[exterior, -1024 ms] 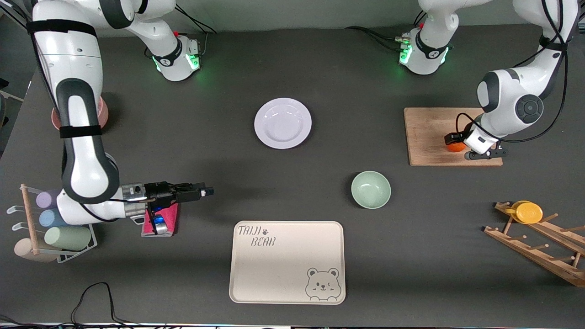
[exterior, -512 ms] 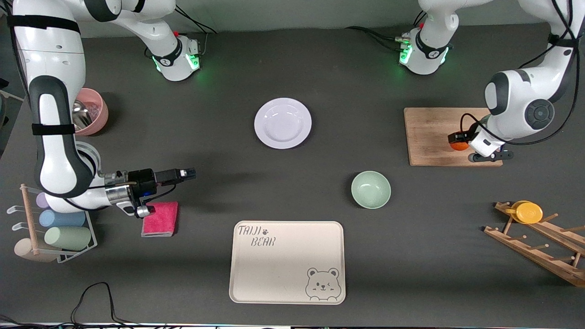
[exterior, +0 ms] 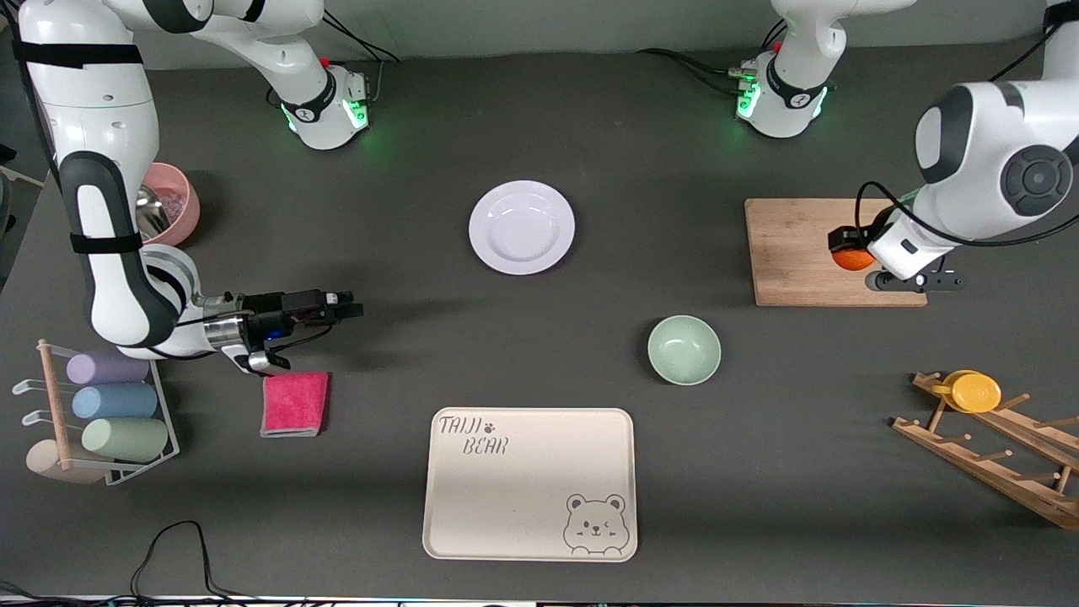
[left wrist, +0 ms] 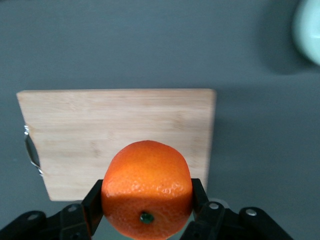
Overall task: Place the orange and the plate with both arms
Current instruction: 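Lift the orange with the left gripper and carry it over the plate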
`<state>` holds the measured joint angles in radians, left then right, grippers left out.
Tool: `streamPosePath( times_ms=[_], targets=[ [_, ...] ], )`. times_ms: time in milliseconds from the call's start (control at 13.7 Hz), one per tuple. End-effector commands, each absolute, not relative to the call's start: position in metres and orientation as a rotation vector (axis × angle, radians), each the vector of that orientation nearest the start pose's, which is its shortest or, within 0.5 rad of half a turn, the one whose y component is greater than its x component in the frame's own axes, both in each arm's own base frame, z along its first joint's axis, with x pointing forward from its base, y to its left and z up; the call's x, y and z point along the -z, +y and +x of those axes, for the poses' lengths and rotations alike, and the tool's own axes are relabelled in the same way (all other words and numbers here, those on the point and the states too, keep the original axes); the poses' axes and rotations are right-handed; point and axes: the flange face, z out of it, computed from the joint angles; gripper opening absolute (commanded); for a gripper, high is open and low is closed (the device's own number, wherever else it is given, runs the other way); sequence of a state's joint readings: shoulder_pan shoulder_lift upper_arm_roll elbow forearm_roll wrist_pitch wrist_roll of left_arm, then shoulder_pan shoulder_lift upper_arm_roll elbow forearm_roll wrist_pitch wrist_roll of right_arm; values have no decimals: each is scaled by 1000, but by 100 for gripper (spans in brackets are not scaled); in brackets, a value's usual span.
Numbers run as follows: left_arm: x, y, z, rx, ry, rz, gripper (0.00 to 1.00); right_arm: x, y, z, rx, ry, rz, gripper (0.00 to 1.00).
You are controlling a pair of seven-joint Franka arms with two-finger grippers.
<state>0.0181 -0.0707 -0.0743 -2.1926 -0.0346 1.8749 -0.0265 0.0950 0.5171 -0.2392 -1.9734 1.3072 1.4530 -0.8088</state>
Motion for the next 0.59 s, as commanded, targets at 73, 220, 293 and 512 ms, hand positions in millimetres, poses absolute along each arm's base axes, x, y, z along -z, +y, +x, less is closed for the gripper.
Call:
streamPosePath(
  times_ms=[73, 220, 293, 512],
  targets=[
    [-448, -122, 470, -350, 0, -3109, 0, -221, 37, 523, -178, 15, -1737, 100],
    [-463, -179, 457, -315, -71, -3126, 0, -200, 44, 510, -94, -22, -1686, 100],
    [-472, -212, 450, -304, -83, -3145, 0, -189, 46, 500, -89, 0, -1670, 100],
    [-491, -314, 431, -261, -131, -3153, 0, -171, 55, 473, -87, 17, -1657, 100]
  ],
)
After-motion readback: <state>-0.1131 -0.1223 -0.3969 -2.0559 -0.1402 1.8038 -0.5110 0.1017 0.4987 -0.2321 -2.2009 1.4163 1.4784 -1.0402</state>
